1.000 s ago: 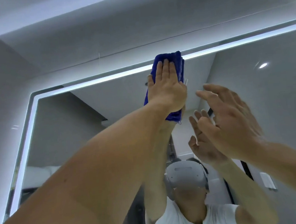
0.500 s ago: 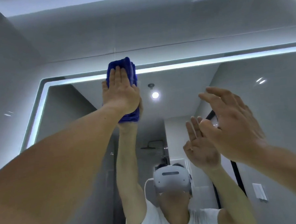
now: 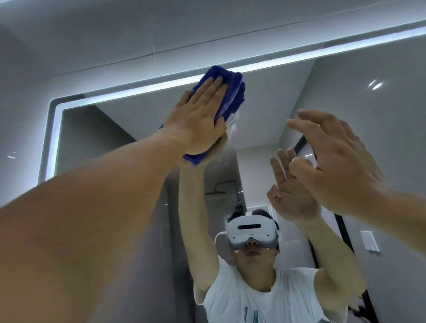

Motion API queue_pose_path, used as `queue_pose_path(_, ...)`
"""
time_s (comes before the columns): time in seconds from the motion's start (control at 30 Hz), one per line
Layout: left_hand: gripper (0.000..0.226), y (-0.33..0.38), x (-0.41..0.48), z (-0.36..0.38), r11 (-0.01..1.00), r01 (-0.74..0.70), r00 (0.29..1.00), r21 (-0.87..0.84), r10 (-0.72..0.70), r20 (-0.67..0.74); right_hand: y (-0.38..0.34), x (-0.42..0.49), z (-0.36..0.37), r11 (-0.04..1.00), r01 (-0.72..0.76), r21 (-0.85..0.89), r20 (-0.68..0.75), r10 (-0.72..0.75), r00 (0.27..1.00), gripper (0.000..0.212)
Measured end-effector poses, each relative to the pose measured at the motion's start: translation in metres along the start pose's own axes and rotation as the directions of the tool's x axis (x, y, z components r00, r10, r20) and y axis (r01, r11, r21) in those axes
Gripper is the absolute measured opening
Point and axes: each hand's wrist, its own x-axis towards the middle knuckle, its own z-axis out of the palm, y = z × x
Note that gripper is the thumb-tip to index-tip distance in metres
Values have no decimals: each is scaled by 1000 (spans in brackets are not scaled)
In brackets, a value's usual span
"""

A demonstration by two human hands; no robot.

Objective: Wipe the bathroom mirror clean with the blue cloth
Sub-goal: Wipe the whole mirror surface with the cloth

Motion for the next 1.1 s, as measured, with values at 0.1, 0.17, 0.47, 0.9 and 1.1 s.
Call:
queue_pose_path(0.1,67,-30,14,-7,984,179,984,-8,-179,15,-1,1,1,1000,8,-7,-19,-8,1000,66)
queue_pose_path(0.17,68,-41,21,-10,958,285,958,-26,-284,40,-4,4,6,1000,8,-1,-26,-8,1000,66)
queue_pose_path(0.47,67,-34,-54,3,993,108,994,-40,-108,22,-41,-5,49,999,21,48,-39,-20,999,63)
queue_pose_path(0.9,67,-7,-259,35,809,-584,800,65,559,219,-79,-30,66,996,-17,88,-23,19,1000,59)
queue_pose_path(1.1,66,-58,-152,20,928,-360,932,98,354,76,-75,-28,53,994,-101,30,-8,101,995,62)
